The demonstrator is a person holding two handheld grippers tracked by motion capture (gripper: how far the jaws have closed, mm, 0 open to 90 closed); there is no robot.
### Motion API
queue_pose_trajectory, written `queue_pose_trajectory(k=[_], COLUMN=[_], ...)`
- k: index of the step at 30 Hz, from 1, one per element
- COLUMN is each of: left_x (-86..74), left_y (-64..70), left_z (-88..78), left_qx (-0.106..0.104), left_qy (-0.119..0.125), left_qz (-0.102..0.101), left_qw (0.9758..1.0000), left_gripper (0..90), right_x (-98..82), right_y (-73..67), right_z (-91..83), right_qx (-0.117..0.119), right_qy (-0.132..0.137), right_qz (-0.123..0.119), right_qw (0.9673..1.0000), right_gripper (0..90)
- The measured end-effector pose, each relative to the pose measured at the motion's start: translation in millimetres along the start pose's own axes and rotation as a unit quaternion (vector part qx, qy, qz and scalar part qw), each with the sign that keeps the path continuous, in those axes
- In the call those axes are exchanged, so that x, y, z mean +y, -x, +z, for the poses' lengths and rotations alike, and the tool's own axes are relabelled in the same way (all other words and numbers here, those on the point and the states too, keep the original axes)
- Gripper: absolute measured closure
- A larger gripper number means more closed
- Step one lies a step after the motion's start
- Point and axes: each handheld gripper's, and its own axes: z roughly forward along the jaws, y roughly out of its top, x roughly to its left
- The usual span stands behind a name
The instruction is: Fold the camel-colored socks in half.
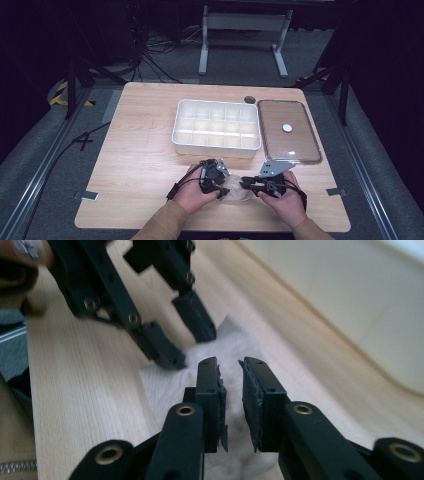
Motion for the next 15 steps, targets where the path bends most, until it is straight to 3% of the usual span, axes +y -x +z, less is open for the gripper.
queue_pose_trajectory(k=[6,10,15], left_x=[-0.7,-2.1,-6.5], left_y=[0.7,-2.8,-8.9], left_z=[-2.1,-9.5,-16.9], left_qx=[-0.001,-0.007,-0.012], left_qy=[0.002,0.003,0.004], left_qz=[-0.005,-0.007,-0.012], left_qw=[1.0,0.9999,0.9998], left_gripper=[58.2,55.5,60.0], right_x=[-9.8,-11.8,-14.5], right_y=[4.3,4.9,7.2], right_z=[10.7,11.1,10.2], right_qx=[0.001,0.0,0.002], right_qy=[-0.033,-0.033,-0.029], right_qz=[-0.006,-0.013,-0.009], right_qw=[0.9994,0.9994,0.9995], right_gripper=[77.8,77.4,77.6])
